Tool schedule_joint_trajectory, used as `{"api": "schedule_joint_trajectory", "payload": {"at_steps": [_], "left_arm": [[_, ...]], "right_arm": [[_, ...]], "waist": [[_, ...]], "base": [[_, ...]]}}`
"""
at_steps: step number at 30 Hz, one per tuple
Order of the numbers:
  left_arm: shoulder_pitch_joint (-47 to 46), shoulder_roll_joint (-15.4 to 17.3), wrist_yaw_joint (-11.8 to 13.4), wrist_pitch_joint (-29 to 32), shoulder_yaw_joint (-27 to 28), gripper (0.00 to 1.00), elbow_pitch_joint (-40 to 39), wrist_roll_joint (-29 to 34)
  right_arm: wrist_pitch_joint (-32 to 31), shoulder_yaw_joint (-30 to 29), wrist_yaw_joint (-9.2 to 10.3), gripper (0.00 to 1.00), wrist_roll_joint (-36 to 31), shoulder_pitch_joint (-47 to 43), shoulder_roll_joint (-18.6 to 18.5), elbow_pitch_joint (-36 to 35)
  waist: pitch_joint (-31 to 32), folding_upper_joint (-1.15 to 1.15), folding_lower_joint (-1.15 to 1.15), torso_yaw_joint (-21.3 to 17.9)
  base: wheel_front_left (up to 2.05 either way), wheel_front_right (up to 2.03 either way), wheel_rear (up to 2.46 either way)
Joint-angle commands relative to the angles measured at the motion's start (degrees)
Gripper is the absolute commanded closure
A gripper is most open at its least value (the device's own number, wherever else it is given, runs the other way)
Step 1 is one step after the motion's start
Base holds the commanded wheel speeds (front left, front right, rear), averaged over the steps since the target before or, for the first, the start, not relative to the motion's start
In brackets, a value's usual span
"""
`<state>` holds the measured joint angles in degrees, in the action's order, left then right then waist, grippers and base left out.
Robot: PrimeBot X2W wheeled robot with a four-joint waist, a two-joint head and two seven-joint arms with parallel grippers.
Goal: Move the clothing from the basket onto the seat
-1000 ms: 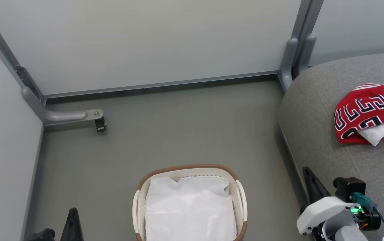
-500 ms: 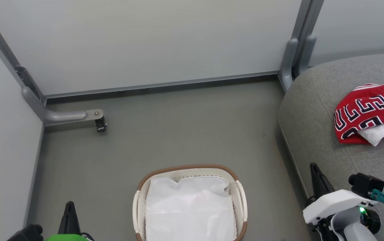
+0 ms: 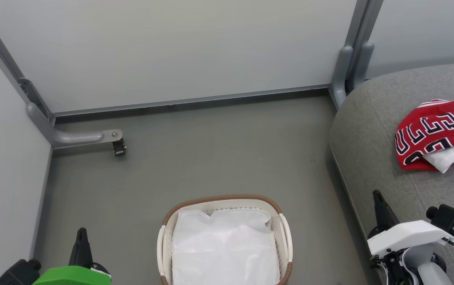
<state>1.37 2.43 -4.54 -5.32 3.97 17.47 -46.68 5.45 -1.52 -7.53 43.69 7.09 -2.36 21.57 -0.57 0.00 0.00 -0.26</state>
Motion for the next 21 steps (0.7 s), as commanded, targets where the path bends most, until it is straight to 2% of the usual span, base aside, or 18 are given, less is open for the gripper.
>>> {"api": "schedule_joint_trajectory", "payload": {"at_steps": [1, 21], "left_arm": [[-1.78, 0.33, -0.38, 0.34, 0.41, 1.0, -0.73, -1.92], [-3.77, 0.42, -1.17, 3.85, 1.06, 1.0, -1.69, -15.26]], "right_arm": [[-0.51, -0.41, 0.03, 1.0, 2.07, 0.09, -0.31, -1.12], [-4.07, -1.85, 0.04, 1.0, 16.31, -0.18, -0.43, -3.16]], "waist": [[0.01, 0.0, 0.0, 0.0], [0.1, 0.0, 0.0, 0.06]], "base": [[0.0, 0.0, 0.0], [0.0, 0.0, 0.0]]}}
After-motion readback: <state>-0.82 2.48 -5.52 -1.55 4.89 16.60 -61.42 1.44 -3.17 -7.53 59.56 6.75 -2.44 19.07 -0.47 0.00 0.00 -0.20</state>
